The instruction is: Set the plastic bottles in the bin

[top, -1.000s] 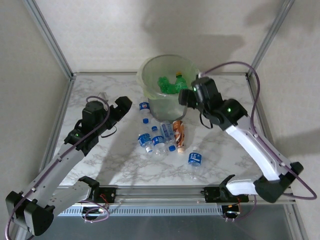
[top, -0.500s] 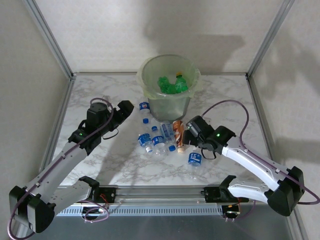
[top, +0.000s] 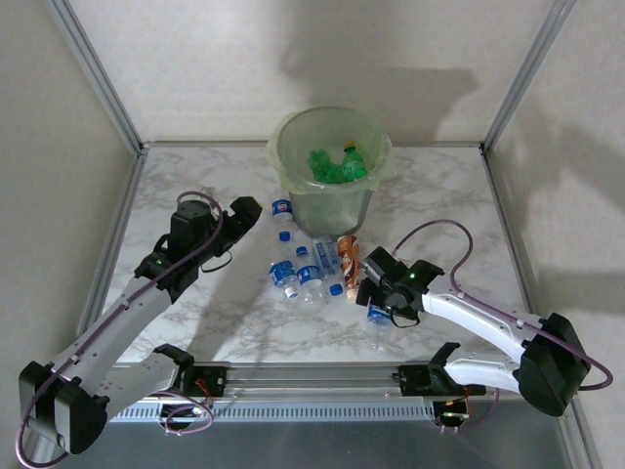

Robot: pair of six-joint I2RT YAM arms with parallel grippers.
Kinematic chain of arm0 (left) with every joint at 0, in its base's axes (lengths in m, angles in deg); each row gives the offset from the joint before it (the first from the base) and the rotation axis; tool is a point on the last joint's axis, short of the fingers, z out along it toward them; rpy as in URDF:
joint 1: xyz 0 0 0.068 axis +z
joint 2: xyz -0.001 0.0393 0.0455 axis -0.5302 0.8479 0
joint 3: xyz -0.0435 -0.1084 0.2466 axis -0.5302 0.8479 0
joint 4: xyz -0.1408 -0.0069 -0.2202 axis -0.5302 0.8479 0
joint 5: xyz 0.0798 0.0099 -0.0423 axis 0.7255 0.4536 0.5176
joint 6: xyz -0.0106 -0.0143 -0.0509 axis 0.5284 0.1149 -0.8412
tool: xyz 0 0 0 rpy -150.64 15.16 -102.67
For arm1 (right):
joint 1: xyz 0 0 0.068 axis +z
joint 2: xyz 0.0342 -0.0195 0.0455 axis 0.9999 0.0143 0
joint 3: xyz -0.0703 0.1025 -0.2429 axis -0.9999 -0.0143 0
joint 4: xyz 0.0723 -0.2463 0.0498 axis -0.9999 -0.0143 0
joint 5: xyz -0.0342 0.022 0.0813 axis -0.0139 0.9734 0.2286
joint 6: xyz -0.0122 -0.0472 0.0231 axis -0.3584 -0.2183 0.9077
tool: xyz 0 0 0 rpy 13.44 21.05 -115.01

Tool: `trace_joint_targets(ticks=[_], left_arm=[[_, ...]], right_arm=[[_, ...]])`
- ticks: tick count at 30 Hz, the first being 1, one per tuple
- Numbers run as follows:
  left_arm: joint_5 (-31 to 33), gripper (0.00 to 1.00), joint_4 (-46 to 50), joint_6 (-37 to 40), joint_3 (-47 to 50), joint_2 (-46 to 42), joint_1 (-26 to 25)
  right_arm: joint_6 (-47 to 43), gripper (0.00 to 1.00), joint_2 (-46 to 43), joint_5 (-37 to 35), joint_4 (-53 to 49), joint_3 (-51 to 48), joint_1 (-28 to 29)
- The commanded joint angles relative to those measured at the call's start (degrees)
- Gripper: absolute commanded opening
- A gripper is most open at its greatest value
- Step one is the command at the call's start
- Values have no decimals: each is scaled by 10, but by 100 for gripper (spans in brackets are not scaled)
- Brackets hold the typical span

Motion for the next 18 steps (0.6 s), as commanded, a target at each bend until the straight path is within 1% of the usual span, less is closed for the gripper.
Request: trace_joint_targets(ticks=[1,10,18], left_arm=[[-6,88,-6,4,3,-2,-2],[-11,87,-15,0,8,1,-2],[-12,87,-17,-2,4,4,-2]], right_arm=[[5,90,5,18,21,-15,-10],[-6,85,6,42,57,-60,-30],[-12,76,12,45,94,-81,-37]])
